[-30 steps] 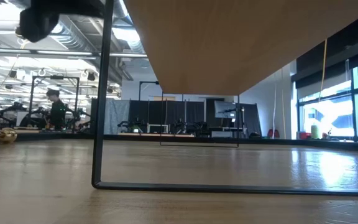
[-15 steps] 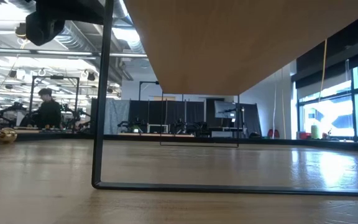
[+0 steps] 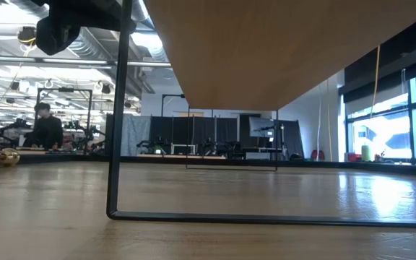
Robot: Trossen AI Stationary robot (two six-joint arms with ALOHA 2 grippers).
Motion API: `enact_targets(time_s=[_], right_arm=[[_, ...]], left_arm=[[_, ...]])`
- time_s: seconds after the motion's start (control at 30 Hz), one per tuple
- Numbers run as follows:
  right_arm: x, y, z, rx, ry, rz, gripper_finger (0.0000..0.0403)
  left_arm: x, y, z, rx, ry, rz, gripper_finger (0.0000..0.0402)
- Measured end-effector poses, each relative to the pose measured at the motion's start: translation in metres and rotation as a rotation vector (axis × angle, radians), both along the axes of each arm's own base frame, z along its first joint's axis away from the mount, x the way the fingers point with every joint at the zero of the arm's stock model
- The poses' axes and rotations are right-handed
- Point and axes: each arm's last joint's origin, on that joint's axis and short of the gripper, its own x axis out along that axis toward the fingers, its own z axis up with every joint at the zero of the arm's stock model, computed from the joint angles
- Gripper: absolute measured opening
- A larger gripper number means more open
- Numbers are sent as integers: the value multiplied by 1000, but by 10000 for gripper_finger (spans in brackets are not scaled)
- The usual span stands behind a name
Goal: Pick & Place candle stick holders
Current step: Put the light blue scented candle on the shelf
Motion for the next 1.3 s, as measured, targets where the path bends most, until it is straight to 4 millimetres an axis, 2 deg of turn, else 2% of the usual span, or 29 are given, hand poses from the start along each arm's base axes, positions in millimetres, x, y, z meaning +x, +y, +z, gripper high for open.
enact_targets(time_s=[0.1,0.2,0.4,0.7,0.97,1.17,1.3], right_arm=[[1,5,-8,27,-106,-7,4],[1,9,-9,19,-112,16,4],[-4,14,-13,23,-56,104,4],[-18,13,-23,-134,66,210,4],[-34,-17,-10,-311,83,298,4],[-43,-38,-28,-256,16,380,4],[-42,-51,-33,-231,-40,427,4]], left_arm=[[-2,-3,1,-4,-9,-11,2],[-3,-5,1,-4,-26,3,2],[-3,-3,2,-35,-84,85,2],[4,16,5,-119,-248,331,2],[12,34,6,-149,-347,478,2],[16,43,8,-153,-365,521,2],[19,47,10,-149,-375,533,2]])
